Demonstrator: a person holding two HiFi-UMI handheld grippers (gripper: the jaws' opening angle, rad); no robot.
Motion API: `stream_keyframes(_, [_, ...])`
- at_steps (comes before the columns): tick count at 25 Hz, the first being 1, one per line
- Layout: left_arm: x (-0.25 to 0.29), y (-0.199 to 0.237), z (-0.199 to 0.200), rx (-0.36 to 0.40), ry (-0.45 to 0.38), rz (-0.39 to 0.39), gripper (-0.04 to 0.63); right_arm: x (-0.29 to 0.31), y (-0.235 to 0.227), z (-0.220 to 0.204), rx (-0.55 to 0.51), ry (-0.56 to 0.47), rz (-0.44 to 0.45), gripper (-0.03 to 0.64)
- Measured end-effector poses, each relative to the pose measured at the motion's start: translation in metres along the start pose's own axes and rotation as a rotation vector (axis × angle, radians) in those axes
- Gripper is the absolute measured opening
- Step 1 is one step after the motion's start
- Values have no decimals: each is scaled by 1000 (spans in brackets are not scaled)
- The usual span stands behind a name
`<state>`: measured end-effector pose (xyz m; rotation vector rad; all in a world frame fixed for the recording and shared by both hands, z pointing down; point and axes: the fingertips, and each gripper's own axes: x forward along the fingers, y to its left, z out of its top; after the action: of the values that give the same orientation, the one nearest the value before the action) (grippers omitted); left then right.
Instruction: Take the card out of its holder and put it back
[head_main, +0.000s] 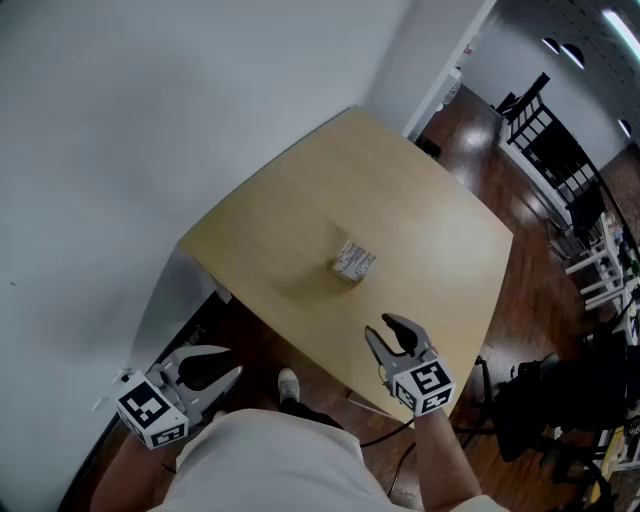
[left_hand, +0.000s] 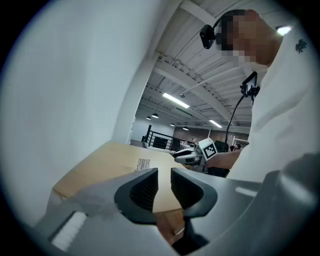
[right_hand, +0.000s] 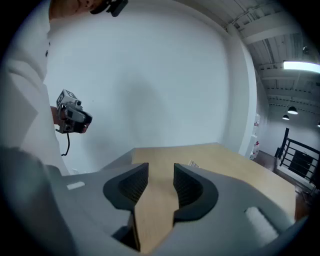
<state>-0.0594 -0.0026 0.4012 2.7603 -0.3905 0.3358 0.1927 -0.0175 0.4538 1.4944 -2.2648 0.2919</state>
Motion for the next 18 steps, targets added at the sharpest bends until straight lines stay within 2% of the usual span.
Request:
stream_keyframes(7, [57,13,16,-16,-10,50,59,58,-91,-18,18,41,21,164])
stream_keyframes(12, [76,12,19,-40,6,90,3,97,-127,-28,27,66,68,164])
stream_keyframes(18, [90,12,21,-64,28,123,3,134,-152,-41,33,92,131,164])
